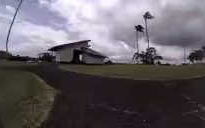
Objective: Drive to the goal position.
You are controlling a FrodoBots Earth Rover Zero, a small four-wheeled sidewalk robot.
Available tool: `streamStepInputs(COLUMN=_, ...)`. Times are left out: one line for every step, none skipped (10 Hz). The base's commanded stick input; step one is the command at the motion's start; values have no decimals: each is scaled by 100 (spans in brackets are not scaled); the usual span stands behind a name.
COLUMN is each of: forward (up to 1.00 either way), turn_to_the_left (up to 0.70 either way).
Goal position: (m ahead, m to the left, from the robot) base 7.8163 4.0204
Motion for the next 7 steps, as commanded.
streamStepInputs(forward=70, turn_to_the_left=0)
streamStepInputs(forward=70, turn_to_the_left=0)
streamStepInputs(forward=70, turn_to_the_left=0)
streamStepInputs(forward=70, turn_to_the_left=0)
streamStepInputs(forward=70, turn_to_the_left=0)
streamStepInputs(forward=70, turn_to_the_left=0)
streamStepInputs(forward=70, turn_to_the_left=0)
